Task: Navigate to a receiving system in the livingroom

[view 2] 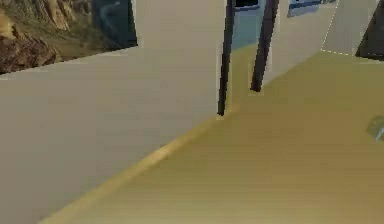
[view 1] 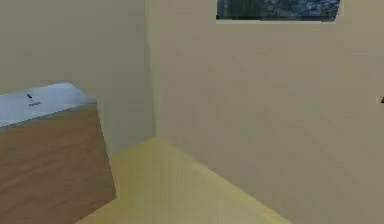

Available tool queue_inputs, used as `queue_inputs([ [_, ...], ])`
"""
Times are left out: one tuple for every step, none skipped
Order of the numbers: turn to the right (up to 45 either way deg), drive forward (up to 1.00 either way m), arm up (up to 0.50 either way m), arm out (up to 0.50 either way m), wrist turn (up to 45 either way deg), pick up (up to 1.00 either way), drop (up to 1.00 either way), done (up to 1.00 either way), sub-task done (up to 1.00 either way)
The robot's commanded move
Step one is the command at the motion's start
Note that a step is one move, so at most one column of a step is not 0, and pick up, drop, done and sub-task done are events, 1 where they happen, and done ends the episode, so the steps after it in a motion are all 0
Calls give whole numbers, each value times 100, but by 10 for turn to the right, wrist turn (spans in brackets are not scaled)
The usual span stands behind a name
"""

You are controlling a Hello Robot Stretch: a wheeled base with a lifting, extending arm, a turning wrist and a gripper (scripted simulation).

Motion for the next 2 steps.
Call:
queue_inputs([
  [450, 0, 0, 0, 0, 0, 0, 0, 0],
  [450, 0, 0, 0, 0, 0, 0, 0, 0],
])
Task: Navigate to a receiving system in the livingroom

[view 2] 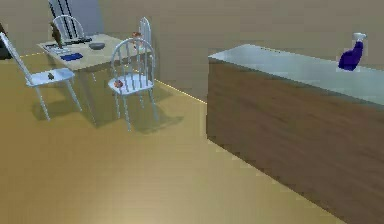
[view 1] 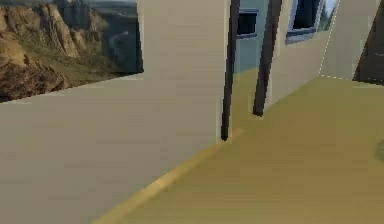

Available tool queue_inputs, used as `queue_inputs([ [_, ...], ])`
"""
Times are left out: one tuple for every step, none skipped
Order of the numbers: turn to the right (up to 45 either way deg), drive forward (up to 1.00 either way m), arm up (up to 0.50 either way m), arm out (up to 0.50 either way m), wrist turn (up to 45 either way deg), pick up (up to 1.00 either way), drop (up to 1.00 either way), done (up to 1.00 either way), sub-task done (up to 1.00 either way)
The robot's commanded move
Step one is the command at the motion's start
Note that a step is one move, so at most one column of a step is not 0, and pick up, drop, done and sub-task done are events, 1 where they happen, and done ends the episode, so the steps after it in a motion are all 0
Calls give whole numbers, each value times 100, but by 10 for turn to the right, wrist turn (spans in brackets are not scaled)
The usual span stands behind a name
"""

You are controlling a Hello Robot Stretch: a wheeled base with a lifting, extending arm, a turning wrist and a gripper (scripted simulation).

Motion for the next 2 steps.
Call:
queue_inputs([
  [270, 0, 0, 0, 0, 0, 0, 0, 0],
  [0, 100, 0, 0, 0, 0, 0, 0, 0],
])
